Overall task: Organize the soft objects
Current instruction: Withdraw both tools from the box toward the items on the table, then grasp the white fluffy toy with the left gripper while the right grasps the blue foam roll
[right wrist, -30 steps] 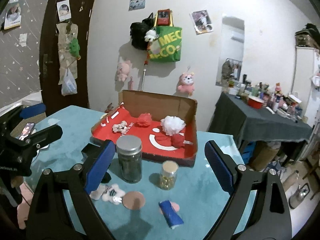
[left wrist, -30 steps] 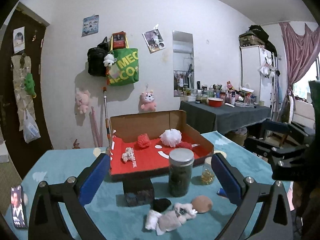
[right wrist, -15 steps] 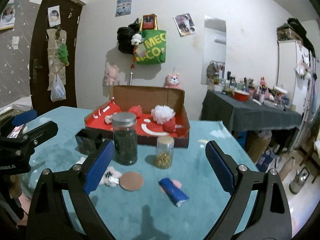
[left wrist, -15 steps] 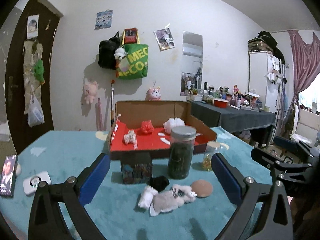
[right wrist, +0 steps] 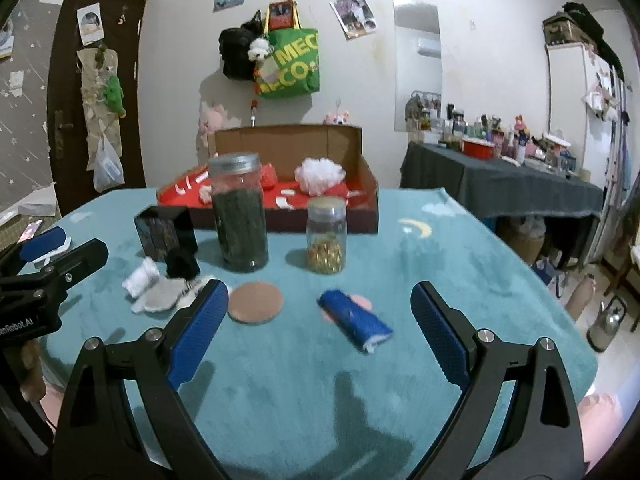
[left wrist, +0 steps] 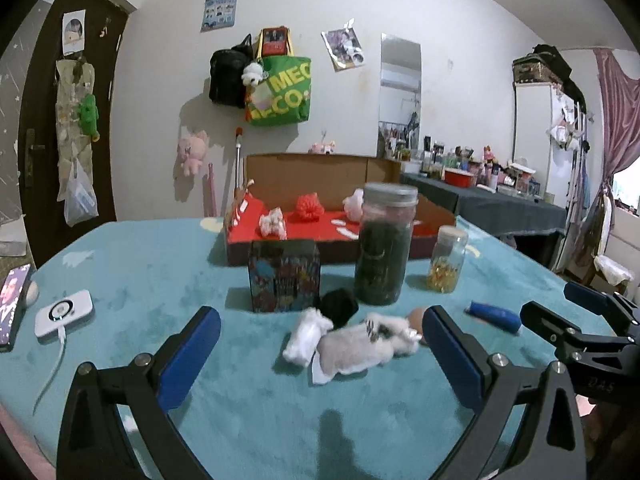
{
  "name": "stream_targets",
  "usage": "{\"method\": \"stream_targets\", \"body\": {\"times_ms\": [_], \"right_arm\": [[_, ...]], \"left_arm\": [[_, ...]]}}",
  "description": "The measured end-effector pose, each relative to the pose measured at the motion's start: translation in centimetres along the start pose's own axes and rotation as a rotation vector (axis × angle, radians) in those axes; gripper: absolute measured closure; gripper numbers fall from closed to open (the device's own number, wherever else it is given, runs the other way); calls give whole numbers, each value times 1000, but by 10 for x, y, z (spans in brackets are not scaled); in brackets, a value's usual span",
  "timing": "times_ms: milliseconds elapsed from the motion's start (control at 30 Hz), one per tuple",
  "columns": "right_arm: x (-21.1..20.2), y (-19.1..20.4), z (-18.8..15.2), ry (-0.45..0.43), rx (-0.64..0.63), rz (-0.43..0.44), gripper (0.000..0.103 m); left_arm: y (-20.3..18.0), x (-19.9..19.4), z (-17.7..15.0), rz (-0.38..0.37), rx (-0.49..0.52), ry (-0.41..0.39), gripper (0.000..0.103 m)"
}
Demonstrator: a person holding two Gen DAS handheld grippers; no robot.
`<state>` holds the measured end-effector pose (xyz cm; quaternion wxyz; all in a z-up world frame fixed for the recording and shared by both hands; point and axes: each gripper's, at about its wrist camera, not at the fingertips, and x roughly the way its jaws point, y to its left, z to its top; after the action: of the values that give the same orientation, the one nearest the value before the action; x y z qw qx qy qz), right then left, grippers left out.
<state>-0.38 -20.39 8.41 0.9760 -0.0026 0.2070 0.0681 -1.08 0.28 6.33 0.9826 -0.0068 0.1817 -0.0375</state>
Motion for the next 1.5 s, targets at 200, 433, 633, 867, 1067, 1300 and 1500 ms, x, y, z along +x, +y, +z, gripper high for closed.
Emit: {"method": "stream_targets", "body": {"times_ms": [200, 433, 633, 867, 1067, 1300, 1500], "right_arm": [[12, 1, -18, 42, 11, -3, 9], [23, 1, -29, 80, 20, 2, 9], [28, -2, -33, 96, 29, 3, 9], [37, -7, -29, 119, 31, -8, 9], [51, -15, -22, 162, 35, -12, 9], [71, -28, -10, 240, 34, -8, 9], [93, -45, -3, 330, 65, 49, 10]], "left_arm": [[-1, 10, -14, 11, 2, 44, 0], [4, 20, -19, 15, -10, 87, 0], [7, 26, -22, 15, -16, 115, 0], [14, 36, -16, 11, -27, 155, 0], [26, 50, -8, -3, -50, 207, 0], [37, 67, 4, -18, -22, 273, 12], [40, 87, 6, -85, -2, 372, 45]]}}
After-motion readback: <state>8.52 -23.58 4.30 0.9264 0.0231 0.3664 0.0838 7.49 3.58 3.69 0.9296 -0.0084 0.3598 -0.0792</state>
